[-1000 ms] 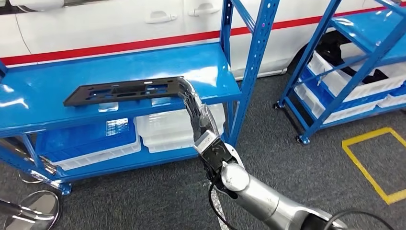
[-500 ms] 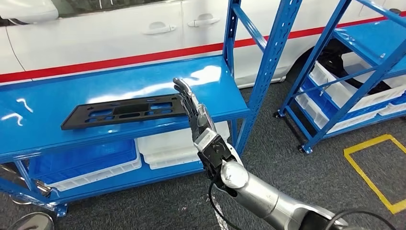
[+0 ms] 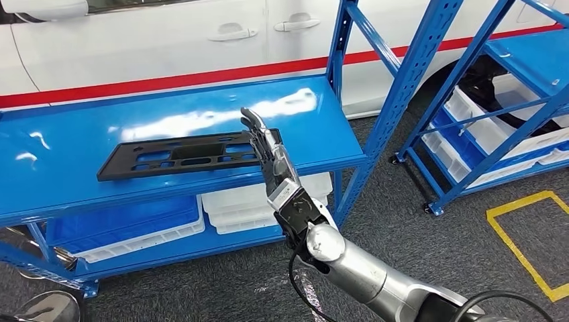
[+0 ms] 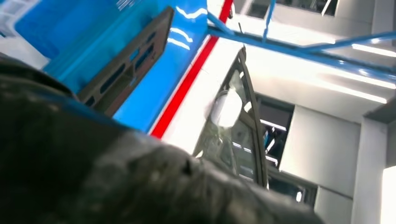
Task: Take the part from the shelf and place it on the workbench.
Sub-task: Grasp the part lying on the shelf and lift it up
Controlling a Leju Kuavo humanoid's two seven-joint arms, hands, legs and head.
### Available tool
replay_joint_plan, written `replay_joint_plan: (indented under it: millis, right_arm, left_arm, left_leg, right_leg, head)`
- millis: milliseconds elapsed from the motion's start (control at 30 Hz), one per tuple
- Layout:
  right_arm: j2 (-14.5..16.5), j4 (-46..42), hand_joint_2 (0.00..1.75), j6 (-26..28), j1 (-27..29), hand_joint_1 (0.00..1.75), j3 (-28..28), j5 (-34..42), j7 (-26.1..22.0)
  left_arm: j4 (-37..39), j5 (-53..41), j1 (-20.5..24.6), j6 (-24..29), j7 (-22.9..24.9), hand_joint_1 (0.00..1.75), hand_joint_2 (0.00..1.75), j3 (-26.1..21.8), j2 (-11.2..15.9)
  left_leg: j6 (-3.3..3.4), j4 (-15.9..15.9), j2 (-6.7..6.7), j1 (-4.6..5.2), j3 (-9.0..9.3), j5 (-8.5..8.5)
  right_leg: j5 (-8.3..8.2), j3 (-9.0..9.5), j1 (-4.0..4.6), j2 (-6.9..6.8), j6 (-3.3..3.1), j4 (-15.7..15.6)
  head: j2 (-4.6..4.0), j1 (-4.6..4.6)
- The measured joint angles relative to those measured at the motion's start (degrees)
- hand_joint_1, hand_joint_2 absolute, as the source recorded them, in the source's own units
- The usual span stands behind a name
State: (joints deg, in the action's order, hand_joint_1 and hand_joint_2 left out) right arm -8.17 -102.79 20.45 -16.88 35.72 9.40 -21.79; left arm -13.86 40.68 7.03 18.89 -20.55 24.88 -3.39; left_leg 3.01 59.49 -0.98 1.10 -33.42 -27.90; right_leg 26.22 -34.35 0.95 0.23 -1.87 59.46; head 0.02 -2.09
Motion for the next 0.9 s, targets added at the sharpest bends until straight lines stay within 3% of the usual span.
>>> replay_joint_plan:
  millis: [100,200,233,267,300,367,433,567,633,700,733,767,800,867,900]
  right_arm:
    - [0.05,0.10,0.00,-0.12,-0.12,0.00,0.02,0.01,0.00]
    - [0.08,0.45,0.00,-0.39,-0.28,0.00,0.02,0.08,0.00]
    - [0.08,0.62,0.00,-0.47,-0.28,0.00,0.03,0.17,0.00]
    - [0.08,0.80,0.00,-0.50,-0.28,0.00,0.05,0.30,0.00]
    - [0.08,0.98,0.00,-0.52,-0.29,0.00,0.07,0.42,0.00]
    - [0.08,1.23,0.00,-0.54,-0.31,0.00,0.11,0.53,0.00]
    - [0.08,1.38,0.00,-0.54,-0.36,0.00,0.14,0.56,0.00]
    - [0.08,1.52,0.00,-0.54,-0.46,0.00,0.15,0.57,0.00]
    - [0.09,1.57,0.00,-0.54,-0.60,0.00,0.15,0.57,0.00]
    - [0.11,1.67,0.00,-0.54,-0.63,0.00,0.18,0.58,0.00]
    - [0.12,1.75,0.00,-0.54,-0.60,0.00,0.20,0.58,0.00]
    - [0.13,1.84,0.00,-0.54,-0.58,0.00,0.21,0.59,0.00]
    - [0.13,1.90,0.00,-0.54,-0.58,0.00,0.22,0.59,0.00]
    - [0.13,1.96,0.00,-0.54,-0.62,0.00,0.22,0.58,0.00]
    - [0.13,1.98,0.00,-0.54,-0.65,0.00,0.23,0.58,0.00]
  left_arm:
    - [0.00,0.09,0.05,-0.14,-0.12,0.00,0.00,0.03,0.10]
    - [0.00,0.48,-0.05,-0.51,-0.19,0.00,0.00,0.04,0.13]
    - [0.00,0.62,-0.14,-0.61,-0.19,0.00,0.00,0.04,0.13]
    - [0.00,0.72,-0.23,-0.67,-0.20,0.00,0.00,0.04,0.13]
    - [0.00,0.79,-0.28,-0.68,-0.21,0.00,0.00,0.04,0.14]
    - [0.00,0.86,-0.27,-0.72,-0.22,0.00,0.00,0.06,0.13]
    - [0.00,0.87,-0.21,-0.75,-0.25,0.00,0.00,0.08,0.09]
    - [0.00,0.92,-0.34,-0.75,-0.33,0.00,0.00,0.10,0.09]
    - [0.00,0.94,-0.26,-0.75,-0.39,0.00,0.00,0.10,0.09]
    - [0.00,0.96,-0.21,-0.76,-0.41,0.00,0.00,0.10,0.08]
    - [0.00,0.97,-0.23,-0.76,-0.41,0.00,0.00,0.10,0.08]
    - [0.00,0.97,-0.25,-0.77,-0.41,0.00,0.00,0.10,0.07]
    - [0.00,0.98,-0.28,-0.77,-0.41,0.00,0.00,0.10,0.07]
    - [0.00,0.99,-0.30,-0.77,-0.41,0.00,0.00,0.10,0.07]
    - [0.00,0.99,-0.26,-0.77,-0.41,0.00,0.00,0.10,0.07]
  left_leg:
    - [-1.01,2.16,0.13,0.08,-0.82,-1.67]
    - [-2.38,11.71,0.30,-1.00,-5.89,-5.50]
    - [-2.82,13.58,0.37,-1.39,-7.14,-5.56]
    - [-3.24,13.44,0.45,-1.74,-7.43,-4.54]
    - [-3.64,11.07,0.55,-2.05,-6.57,-2.53]
    - [-4.32,3.76,0.66,-2.37,-3.33,1.11]
    - [-4.07,-0.06,0.59,-2.25,-1.53,1.90]
    - [-2.19,-0.60,0.48,-2.12,-1.14,1.66]
    - [-1.37,-1.02,0.50,-2.19,-0.76,1.71]
    - [-0.95,-1.02,0.53,-2.02,-0.70,1.55]
    - [-0.82,-0.96,0.51,-1.91,-0.66,1.44]
    - [-0.74,-0.90,0.46,-1.83,-0.56,1.31]
    - [-0.73,-0.84,0.37,-1.78,-0.38,1.15]
    - [-0.94,-0.78,0.16,-1.72,0.11,0.73]
    - [-1.17,-0.69,0.08,-1.62,0.22,0.51]
  right_leg:
    - [-0.53,1.41,-1.00,-0.37,0.21,-2.12]
    - [-0.49,2.00,-1.50,-0.57,0.30,-2.60]
    - [-0.36,2.04,-1.69,-0.56,0.42,-2.52]
    - [-0.18,2.09,-1.92,-0.52,0.64,-2.38]
    - [0.08,2.19,-2.21,-0.47,0.95,-2.14]
    - [0.81,2.31,-2.59,-0.42,1.79,-1.42]
    - [1.26,2.17,-2.52,-0.37,2.54,-0.90]
    - [2.00,1.92,-2.59,-0.34,3.46,-0.28]
    - [4.55,-0.39,-2.65,-0.34,3.67,4.50]
    - [7.34,-4.50,-2.56,-0.32,3.72,12.13]
    - [7.70,-6.09,-2.51,-0.32,3.69,14.71]
    - [6.97,-6.75,-2.47,-0.32,3.59,15.26]
    - [5.20,-6.29,-2.43,-0.32,3.39,13.51]
    - [0.96,-3.13,-2.26,-0.31,2.84,6.01]
    - [-0.11,-1.59,-2.10,-0.30,2.64,2.63]
  head:
    - [0.00,0.02]
    - [0.00,0.06]
    - [0.00,0.07]
    - [0.00,0.06]
    - [0.00,0.07]
    - [0.00,0.16]
    - [0.00,0.21]
    - [0.00,0.11]
    - [-0.01,0.04]
    - [-0.01,-0.01]
    - [0.00,-0.02]
    - [0.00,-0.01]
    - [0.00,-0.02]
    - [-0.01,-0.01]
    - [-0.01,-0.02]
